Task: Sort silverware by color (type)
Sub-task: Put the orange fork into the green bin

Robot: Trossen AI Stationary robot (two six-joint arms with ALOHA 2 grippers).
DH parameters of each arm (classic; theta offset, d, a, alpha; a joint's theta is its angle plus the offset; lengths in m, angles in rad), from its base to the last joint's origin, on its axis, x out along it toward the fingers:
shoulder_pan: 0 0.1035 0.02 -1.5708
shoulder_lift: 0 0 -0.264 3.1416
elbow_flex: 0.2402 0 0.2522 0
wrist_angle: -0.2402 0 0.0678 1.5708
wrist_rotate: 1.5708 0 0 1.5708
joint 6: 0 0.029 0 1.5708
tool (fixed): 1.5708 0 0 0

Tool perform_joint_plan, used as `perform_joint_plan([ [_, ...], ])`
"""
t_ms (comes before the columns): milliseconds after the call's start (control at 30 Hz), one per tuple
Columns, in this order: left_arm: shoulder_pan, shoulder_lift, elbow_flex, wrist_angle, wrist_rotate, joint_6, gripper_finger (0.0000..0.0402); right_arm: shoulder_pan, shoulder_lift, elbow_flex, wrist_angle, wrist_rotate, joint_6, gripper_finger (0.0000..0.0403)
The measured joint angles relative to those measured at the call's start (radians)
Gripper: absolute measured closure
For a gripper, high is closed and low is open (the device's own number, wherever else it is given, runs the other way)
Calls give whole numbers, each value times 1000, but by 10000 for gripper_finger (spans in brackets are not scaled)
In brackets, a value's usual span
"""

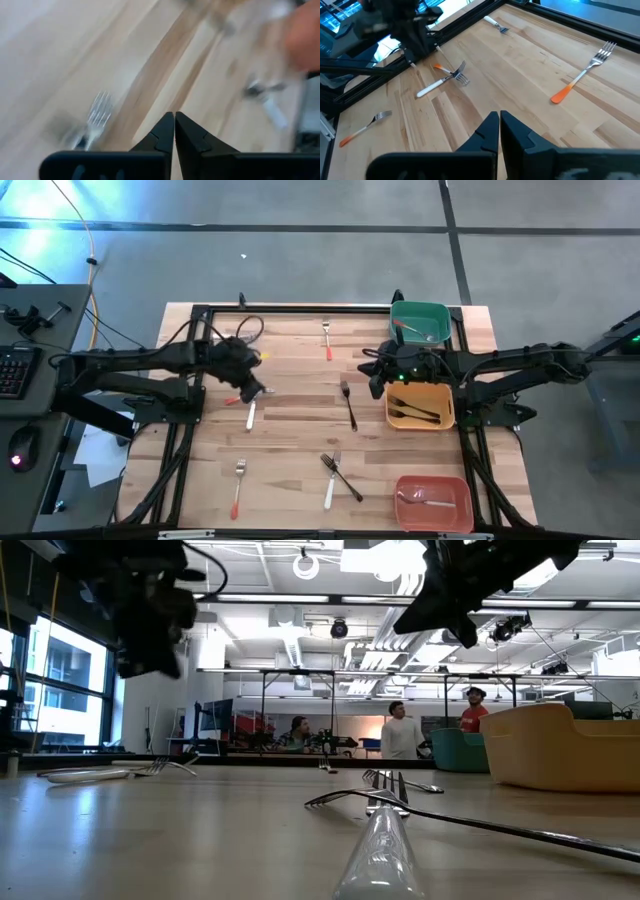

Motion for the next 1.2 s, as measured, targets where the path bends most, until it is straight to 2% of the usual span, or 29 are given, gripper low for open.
perform_joint_plan([
  [167,-63,33,0,-157,-78,7,354,-13,0,0,0,1,-16,403],
  [400,-102,143,0,-170,-187,42,290,-30,0,0,0,1,-17,403],
  [533,-101,212,0,-166,-274,92,269,-30,0,0,0,0,-17,403],
  [700,-89,295,-3,-146,-258,158,271,-30,0,0,0,0,-16,403],
  [900,-89,372,-51,-102,-186,193,286,-30,0,0,0,0,-15,403],
  [1067,-88,392,-84,-72,-176,185,294,-30,0,0,0,0,-15,403],
  [1200,-88,382,-88,-71,-174,174,319,-30,0,0,0,0,-16,403],
])
